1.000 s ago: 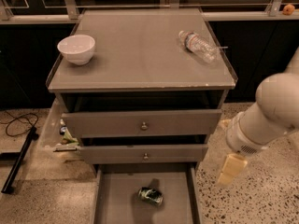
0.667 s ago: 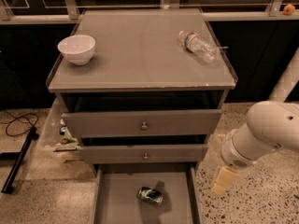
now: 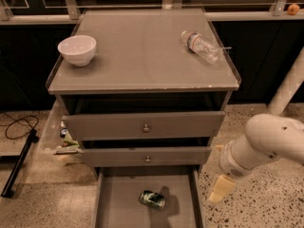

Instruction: Pick green can from bottom drawer and place on counter

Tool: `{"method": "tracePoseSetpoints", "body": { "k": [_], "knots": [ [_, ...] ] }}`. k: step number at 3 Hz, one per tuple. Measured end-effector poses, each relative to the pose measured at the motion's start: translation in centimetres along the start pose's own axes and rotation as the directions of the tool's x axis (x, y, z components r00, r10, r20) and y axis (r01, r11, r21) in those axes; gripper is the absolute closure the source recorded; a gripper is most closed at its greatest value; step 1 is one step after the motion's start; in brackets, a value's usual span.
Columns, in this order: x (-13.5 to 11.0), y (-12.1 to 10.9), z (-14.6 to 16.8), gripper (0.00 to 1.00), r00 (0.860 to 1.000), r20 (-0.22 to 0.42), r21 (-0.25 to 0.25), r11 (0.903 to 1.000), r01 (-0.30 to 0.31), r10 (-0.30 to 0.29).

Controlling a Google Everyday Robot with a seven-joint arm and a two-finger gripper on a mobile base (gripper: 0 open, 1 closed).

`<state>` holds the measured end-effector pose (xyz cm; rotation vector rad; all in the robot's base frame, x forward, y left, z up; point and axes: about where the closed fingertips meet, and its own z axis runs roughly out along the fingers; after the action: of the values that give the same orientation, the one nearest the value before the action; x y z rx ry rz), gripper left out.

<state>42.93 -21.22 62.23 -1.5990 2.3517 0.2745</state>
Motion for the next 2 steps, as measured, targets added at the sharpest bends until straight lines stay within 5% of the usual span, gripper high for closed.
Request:
{"method": "tracePoseSetpoints", "body": {
  "k": [2],
  "knots": [
    [2.9, -0.2, 13.0, 0.0, 0.975, 0.206, -0.086, 0.9942, -0.063, 0.08]
  ]
}}
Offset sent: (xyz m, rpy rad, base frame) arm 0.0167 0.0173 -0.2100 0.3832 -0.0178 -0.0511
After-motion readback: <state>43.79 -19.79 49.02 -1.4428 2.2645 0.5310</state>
